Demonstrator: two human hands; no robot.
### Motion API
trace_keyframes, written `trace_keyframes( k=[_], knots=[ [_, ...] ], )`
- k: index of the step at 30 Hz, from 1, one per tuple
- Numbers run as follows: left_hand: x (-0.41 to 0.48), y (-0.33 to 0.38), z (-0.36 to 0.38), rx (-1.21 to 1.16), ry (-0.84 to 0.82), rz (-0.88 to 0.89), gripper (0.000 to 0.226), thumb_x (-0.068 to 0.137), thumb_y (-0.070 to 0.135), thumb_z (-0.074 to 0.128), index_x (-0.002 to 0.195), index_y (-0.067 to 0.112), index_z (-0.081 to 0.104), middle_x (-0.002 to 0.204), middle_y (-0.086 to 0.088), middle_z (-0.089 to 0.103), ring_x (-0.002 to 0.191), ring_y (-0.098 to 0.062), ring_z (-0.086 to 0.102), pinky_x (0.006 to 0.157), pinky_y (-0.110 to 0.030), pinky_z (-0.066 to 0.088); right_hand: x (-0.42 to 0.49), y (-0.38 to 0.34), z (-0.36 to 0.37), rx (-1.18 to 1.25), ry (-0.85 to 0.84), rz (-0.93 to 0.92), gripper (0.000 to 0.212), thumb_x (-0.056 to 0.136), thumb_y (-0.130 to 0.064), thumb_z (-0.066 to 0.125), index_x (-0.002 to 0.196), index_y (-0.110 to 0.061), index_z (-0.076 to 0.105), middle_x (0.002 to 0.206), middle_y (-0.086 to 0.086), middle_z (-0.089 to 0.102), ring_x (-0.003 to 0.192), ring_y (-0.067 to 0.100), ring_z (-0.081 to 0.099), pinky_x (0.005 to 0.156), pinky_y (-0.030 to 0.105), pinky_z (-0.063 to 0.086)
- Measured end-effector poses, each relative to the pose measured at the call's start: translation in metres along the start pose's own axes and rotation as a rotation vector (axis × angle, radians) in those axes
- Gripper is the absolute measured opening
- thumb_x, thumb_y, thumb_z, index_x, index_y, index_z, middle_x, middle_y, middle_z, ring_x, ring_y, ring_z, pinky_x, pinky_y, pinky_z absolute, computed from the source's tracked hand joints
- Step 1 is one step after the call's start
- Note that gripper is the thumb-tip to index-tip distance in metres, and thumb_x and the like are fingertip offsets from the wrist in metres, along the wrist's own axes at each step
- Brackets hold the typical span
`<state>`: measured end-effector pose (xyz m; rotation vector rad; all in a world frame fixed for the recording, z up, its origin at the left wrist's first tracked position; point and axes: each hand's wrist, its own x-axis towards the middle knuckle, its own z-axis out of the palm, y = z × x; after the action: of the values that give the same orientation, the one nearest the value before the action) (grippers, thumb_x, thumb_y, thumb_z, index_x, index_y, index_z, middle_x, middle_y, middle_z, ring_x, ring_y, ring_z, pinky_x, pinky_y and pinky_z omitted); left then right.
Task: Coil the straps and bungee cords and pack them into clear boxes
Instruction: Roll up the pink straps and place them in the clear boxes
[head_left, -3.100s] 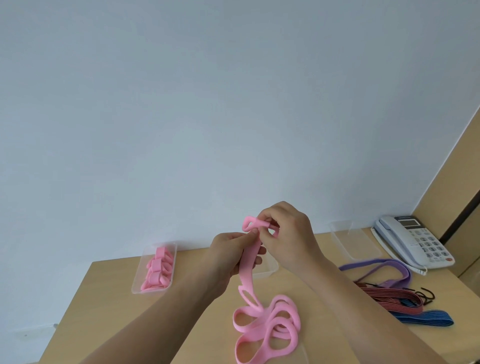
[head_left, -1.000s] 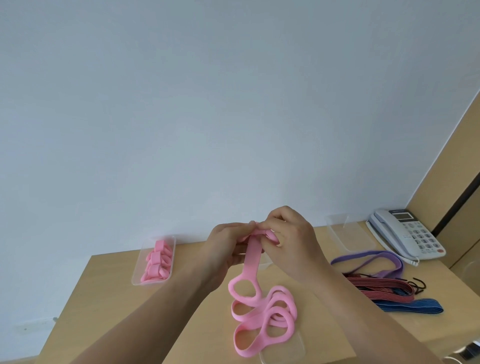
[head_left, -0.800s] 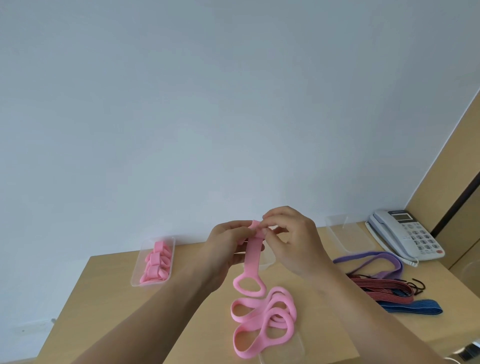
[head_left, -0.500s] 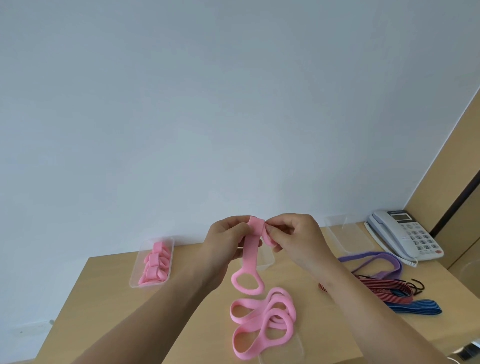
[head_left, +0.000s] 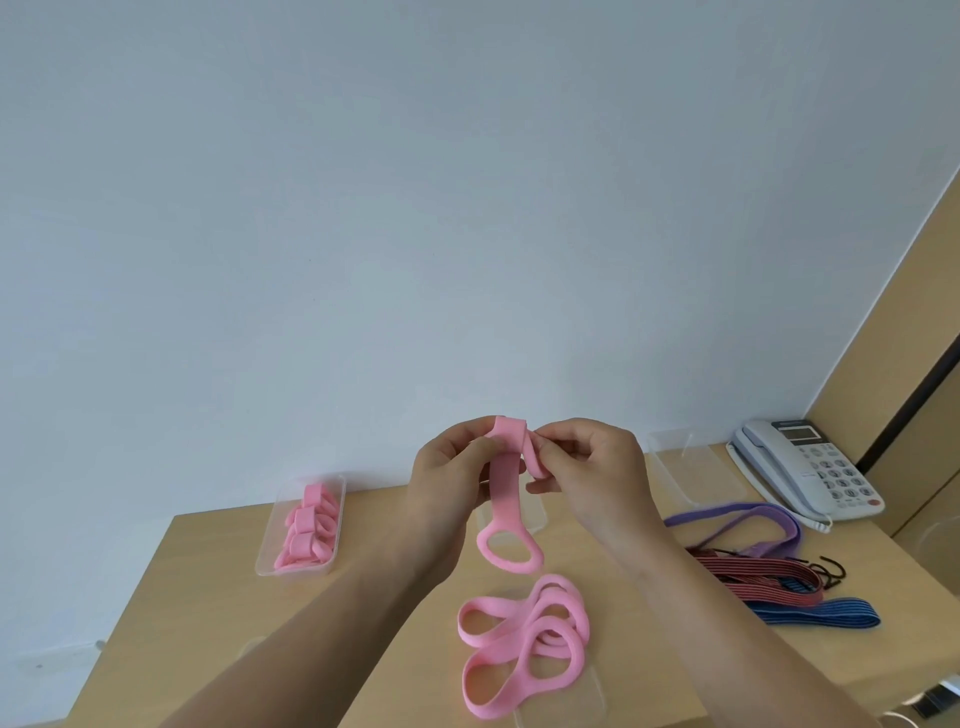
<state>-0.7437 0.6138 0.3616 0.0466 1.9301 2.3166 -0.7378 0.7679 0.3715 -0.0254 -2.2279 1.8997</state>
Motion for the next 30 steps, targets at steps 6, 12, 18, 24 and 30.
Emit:
trace_keyframes(
  k=[6, 12, 18, 24, 30],
  knots=[
    [-0.002, 0.000, -0.001, -0.014, 0.005, 0.013, 0.019, 0.099, 0.015, 0.060, 0.109, 0.009, 0.075, 0.108, -0.020, 0.074, 0.090, -0.020, 0.066, 0.084, -0.037, 0.054, 0.003, 0.004, -0.002, -0.003, -0.008, 0.027, 0.009, 0.092, -0.011, 0.067, 0.092, -0.013, 0.076, 0.082, 0.001, 0.076, 0.078, 0.015, 0.074, 0.075, 0.040, 0.063],
    [0.000, -0.005, -0.004, 0.013, -0.005, -0.003, 0.036, 0.082, 0.022, 0.071, 0.117, 0.012, 0.070, 0.106, -0.017, 0.077, 0.106, -0.036, 0.071, 0.095, -0.051, 0.055, 0.012, -0.004, -0.012, -0.202, -0.231, -0.094, 0.016, 0.092, -0.017, 0.067, 0.099, -0.031, 0.073, 0.086, -0.008, 0.075, 0.079, 0.007, 0.069, 0.082, 0.030, 0.057],
    [-0.003, -0.004, 0.001, -0.042, 0.027, -0.078, 0.051, 0.088, 0.022, 0.078, 0.132, 0.019, 0.053, 0.112, -0.012, 0.077, 0.101, -0.030, 0.076, 0.098, -0.050, 0.057, 0.014, -0.002, -0.013, -0.194, -0.151, -0.166, 0.014, 0.087, -0.008, 0.070, 0.091, -0.020, 0.075, 0.076, -0.006, 0.074, 0.069, 0.012, 0.069, 0.071, 0.034, 0.057],
    [-0.010, 0.000, 0.003, 0.055, 0.013, -0.177, 0.037, 0.097, 0.036, 0.068, 0.113, 0.002, 0.071, 0.103, -0.019, 0.078, 0.087, -0.028, 0.076, 0.079, -0.039, 0.061, 0.008, 0.001, -0.011, -0.197, -0.060, -0.235, 0.018, 0.087, -0.008, 0.071, 0.090, -0.026, 0.072, 0.080, -0.009, 0.074, 0.075, 0.009, 0.070, 0.076, 0.036, 0.059],
    [-0.014, 0.003, 0.005, 0.015, 0.067, -0.242, 0.038, 0.090, 0.036, 0.075, 0.101, 0.000, 0.078, 0.099, -0.019, 0.079, 0.078, -0.026, 0.074, 0.081, -0.039, 0.059, 0.005, 0.010, -0.008, -0.333, 0.045, -0.436, 0.017, 0.086, -0.009, 0.073, 0.097, -0.022, 0.074, 0.091, -0.015, 0.072, 0.084, 0.009, 0.067, 0.076, 0.033, 0.055]
  ],
)
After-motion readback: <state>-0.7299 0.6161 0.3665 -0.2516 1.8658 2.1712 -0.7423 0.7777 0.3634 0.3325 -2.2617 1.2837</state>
